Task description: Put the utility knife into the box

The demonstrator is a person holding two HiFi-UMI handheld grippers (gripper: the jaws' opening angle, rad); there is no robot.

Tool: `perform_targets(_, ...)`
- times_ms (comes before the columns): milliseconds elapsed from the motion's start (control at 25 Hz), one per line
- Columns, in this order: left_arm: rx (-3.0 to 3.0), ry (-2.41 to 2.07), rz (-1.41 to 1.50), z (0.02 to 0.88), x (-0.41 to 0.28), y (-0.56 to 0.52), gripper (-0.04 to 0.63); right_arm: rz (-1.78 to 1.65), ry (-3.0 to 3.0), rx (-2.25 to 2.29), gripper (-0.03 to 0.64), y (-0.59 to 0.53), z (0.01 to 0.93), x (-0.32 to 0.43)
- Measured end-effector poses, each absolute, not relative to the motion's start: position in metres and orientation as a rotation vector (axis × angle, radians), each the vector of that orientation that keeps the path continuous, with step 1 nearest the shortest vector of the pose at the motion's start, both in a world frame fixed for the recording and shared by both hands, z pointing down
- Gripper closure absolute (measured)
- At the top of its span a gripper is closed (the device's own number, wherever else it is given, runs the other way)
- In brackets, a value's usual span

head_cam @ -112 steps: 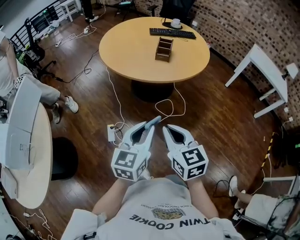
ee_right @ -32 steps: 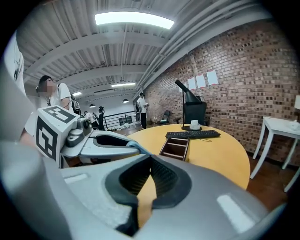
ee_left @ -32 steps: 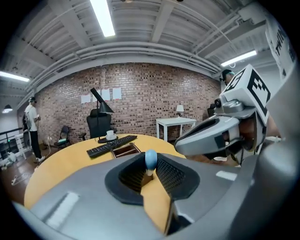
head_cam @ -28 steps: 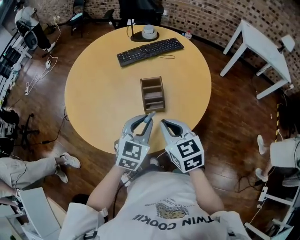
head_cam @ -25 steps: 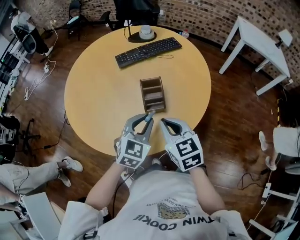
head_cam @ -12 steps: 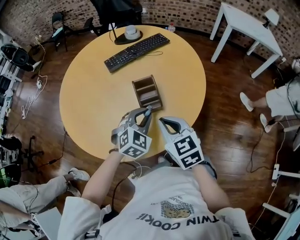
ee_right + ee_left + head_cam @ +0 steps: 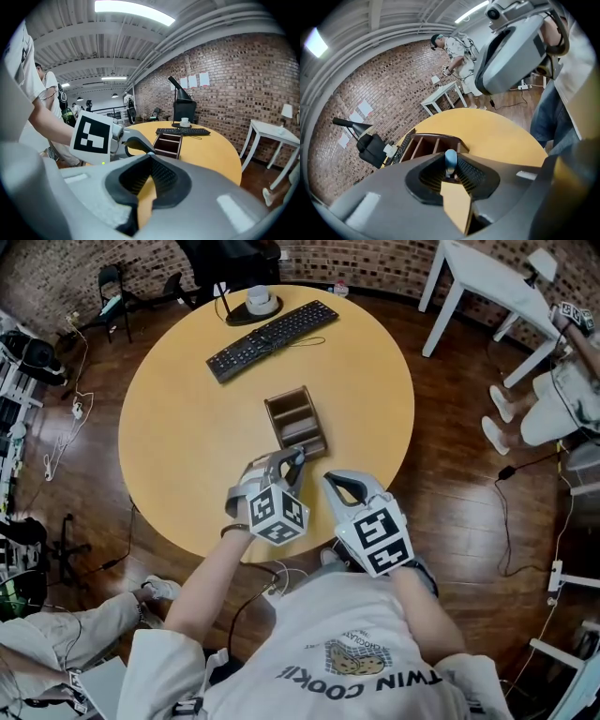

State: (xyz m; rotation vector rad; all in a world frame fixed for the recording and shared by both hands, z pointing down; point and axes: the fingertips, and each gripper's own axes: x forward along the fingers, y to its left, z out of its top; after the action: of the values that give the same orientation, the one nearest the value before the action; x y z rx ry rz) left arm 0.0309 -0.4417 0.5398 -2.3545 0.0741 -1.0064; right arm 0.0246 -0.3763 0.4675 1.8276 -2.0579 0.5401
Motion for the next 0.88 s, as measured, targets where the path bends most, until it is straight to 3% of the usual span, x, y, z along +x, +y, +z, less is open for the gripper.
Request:
perform_targets(640, -2.238, 0.059, -1.042, 0.563, 0.036, -0.442, 0.517, 0.548, -2.027, 1.891, 0.615, -0.369, 0.467, 0.045)
perform_targets(880, -2.249, 0.045, -1.042, 0.56, 0.035, -0.436, 0.469, 0.555, -2.047, 1.873, 0.615, -0.366, 0.466, 0.044)
